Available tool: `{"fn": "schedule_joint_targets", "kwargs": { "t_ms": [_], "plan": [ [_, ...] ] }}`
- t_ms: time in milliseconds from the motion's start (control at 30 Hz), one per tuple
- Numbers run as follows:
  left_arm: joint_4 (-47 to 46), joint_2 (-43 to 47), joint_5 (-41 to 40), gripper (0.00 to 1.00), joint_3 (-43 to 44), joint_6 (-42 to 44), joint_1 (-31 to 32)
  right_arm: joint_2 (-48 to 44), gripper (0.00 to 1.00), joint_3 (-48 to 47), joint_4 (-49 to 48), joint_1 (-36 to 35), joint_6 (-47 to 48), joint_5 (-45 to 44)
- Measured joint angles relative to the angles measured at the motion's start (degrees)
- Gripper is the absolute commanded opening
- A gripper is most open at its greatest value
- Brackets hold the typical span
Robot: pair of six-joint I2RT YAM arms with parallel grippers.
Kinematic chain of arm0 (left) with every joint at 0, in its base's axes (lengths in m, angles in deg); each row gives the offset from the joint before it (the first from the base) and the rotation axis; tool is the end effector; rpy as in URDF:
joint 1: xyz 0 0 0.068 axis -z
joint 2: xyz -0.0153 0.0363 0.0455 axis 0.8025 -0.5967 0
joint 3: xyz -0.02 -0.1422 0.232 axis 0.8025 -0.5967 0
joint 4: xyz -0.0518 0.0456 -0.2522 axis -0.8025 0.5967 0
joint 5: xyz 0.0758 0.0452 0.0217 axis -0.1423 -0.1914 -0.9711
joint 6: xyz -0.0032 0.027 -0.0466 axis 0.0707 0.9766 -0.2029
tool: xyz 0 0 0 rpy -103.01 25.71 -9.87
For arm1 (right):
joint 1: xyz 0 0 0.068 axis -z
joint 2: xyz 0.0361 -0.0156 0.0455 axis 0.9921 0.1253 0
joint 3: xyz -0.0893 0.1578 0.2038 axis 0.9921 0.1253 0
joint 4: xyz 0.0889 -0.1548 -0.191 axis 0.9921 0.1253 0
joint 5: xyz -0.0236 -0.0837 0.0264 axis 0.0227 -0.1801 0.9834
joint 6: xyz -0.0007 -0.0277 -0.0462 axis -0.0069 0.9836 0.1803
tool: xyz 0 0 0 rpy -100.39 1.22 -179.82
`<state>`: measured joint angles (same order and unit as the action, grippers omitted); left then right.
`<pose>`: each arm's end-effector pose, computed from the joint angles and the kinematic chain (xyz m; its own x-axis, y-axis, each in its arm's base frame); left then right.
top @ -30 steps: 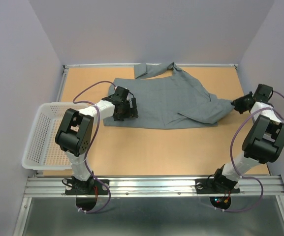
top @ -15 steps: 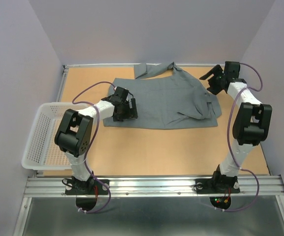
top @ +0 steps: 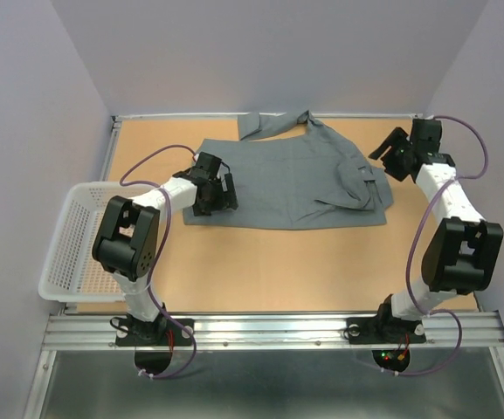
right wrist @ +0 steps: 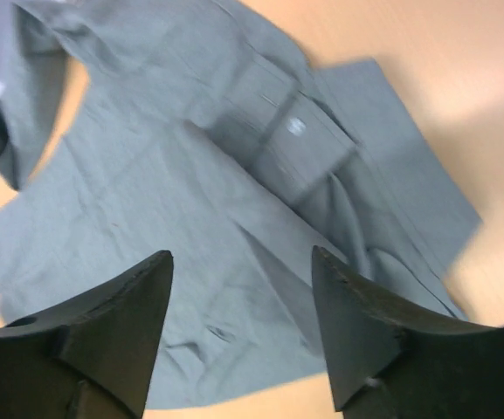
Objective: Fold and stack the long sleeve shirts
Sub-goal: Fold the shirt
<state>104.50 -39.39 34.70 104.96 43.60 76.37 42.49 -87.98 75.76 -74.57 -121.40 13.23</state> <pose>0.3381 -0.1455 0.1865 -0.8433 -0.1423 -0.5183 0.0341 0.9482 -0.3159 0.3653 -0.0488 0.2894 -0.5045 0.6324 -0.5878 0.4070 0.7746 0.4841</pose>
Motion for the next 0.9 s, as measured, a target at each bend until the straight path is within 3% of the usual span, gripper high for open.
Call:
{"fn": "schedule_joint_targets", "kwargs": {
  "t_ms": [133, 400, 600, 900],
  "plan": [
    [0.26, -0.02, -0.61, 0.94, 0.0, 0.04, -0.76, -5.4, 0.49, 10.67, 0.42, 0.37, -0.66, -1.44],
    [-1.9, 0.04, -0.24, 0.94, -1.92, -0.02, -0.72, -5.64, 0.43, 27.39, 0.07, 1.14, -3.63, -3.17],
    [-5.35, 1.77, 0.02, 0.94, -5.05, -0.02, -0.74, -5.84, 0.43, 30.67, -4.17, 3.85, -6.08, -3.63],
    [-7.02, 8.33, 2.1, 0.94, -12.66, 0.59, -0.15, -10.75, 0.57, 32.57, -3.06, 11.26, -4.24, -7.39]
  ]
}}
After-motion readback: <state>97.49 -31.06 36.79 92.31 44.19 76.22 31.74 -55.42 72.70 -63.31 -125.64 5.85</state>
